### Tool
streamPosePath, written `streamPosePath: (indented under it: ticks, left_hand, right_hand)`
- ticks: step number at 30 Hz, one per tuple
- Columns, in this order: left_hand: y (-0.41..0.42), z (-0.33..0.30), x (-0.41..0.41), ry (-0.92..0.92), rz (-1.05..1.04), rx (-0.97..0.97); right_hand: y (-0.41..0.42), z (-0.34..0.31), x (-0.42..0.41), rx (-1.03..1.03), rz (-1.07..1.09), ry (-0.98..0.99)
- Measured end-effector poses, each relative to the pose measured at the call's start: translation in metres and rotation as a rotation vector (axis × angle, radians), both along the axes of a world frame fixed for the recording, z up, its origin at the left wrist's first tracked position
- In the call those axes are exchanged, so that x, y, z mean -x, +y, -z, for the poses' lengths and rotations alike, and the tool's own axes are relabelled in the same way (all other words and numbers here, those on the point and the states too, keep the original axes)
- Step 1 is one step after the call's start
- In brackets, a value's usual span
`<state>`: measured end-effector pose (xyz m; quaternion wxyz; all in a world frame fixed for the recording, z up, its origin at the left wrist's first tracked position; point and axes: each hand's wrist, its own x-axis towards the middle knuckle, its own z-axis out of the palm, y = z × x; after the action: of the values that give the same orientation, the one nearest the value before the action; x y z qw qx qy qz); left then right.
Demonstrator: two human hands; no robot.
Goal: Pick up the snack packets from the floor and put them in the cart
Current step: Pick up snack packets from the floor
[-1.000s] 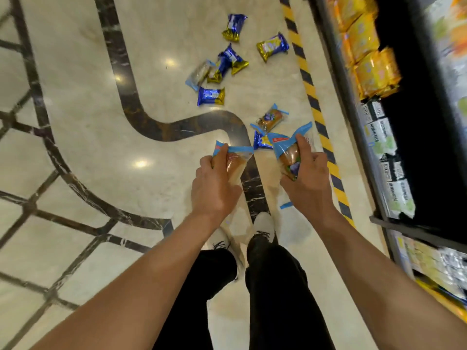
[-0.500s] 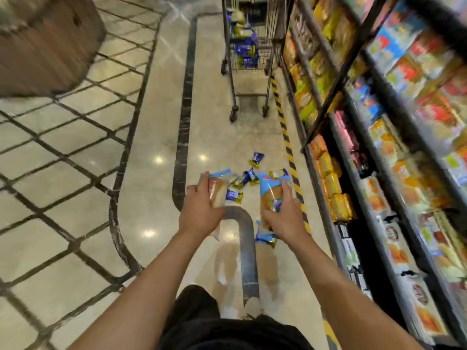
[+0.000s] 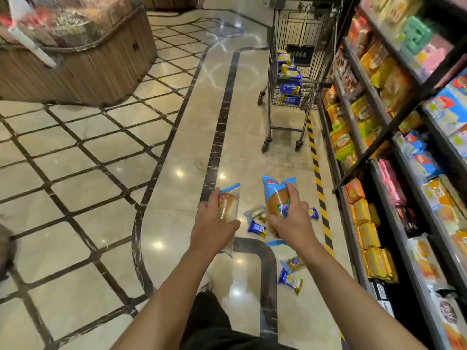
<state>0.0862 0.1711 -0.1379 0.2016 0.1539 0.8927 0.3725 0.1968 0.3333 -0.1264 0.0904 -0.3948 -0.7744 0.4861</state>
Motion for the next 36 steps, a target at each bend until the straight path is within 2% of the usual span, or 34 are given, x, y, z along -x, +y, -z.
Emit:
streamPosePath:
  ticks: [12, 18, 26, 36]
  left_hand:
    - [-0.016, -0.032, 0.209, 0.027, 0.006, -0.099]
    - [-0.001, -0.034, 0.274, 0.021, 0.016, -0.134]
    - [0.035, -0.027, 0.348, 0.014, -0.057, -0.127]
    - [0.116, -0.047, 0.442, 0.004, -0.174, -0.120]
  right_hand:
    - [-0.023, -0.031, 0.192, -0.030, 0.041, 0.145]
    - [-0.011, -0.040, 0.260, -0.051, 0.010, 0.120]
    - [0.031, -0.039, 0.341, 0.013, -0.059, 0.118]
    - [0.126, -0.037, 0.453, 0.084, -0.159, 0.151]
